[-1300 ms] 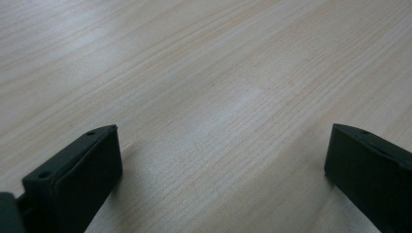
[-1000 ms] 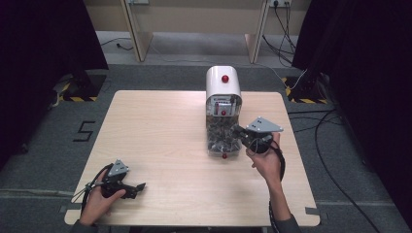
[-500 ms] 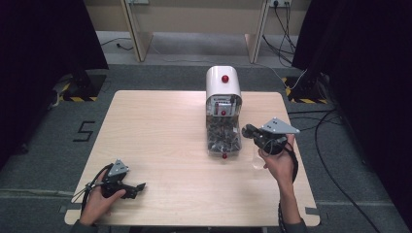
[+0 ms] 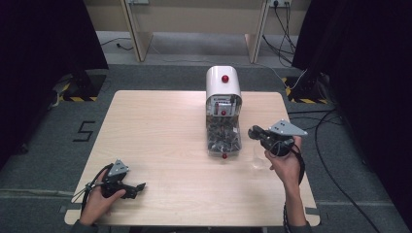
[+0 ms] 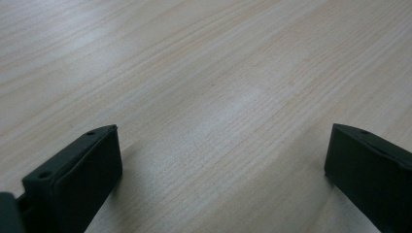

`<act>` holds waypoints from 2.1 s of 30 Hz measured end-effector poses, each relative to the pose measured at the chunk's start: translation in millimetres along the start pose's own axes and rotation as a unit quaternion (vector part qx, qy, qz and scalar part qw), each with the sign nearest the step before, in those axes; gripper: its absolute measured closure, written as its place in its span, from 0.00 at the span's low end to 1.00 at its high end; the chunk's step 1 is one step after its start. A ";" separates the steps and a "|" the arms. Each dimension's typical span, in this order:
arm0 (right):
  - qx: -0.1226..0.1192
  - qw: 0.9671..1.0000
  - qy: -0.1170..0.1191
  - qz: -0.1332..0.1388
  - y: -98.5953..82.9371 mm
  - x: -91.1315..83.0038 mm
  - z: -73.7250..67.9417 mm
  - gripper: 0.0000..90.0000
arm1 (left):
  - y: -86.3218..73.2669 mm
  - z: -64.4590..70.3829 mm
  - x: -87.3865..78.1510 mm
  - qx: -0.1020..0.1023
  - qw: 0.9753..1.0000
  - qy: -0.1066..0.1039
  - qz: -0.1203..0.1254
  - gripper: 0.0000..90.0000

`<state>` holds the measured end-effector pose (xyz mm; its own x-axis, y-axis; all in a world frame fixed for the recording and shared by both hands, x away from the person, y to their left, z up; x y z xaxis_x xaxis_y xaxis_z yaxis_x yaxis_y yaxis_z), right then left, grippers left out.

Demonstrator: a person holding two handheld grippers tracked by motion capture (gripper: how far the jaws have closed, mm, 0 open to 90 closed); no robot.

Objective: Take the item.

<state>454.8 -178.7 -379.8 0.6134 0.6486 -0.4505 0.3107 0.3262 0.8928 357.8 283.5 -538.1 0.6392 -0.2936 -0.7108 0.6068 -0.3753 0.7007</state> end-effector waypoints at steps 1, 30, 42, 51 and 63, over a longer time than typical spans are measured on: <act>0.000 1.000 0.000 0.000 0.0 0.0 0.0 1.00 | 0.0 0.0 0.0 0.000 1.000 0.000 0.000 0.00; 0.029 0.999 -0.010 -0.029 -30.8 -17.7 13.8 1.00 | 0.0 0.0 0.0 0.000 1.000 0.000 0.000 0.00; 0.035 0.998 0.003 -0.055 -43.7 -18.4 13.4 1.00 | 0.0 0.0 0.0 0.000 1.000 0.000 0.000 0.00; 0.041 0.996 0.014 -0.080 -54.0 -13.2 14.7 0.99 | 0.0 0.0 0.0 0.000 1.000 0.000 0.000 0.00; 0.050 0.994 0.017 -0.091 -59.6 -9.2 16.8 0.91 | 0.0 0.0 0.0 0.000 1.000 0.000 0.000 0.00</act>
<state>442.8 -215.6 -428.8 0.5159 0.6087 -0.6028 0.4860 0.3715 0.7911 357.8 283.5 -538.1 0.6392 -0.2935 -0.7108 0.6069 -0.3751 0.7007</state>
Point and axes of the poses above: each handheld gripper's, and its own axes: x roughly forward along the jaws, y roughly out of its top, z roughly to its right, the point moved 5 cm from there along x, roughly forward along the jaws, and after that the axes turned 10 degrees about y, right-handed, at the moved point
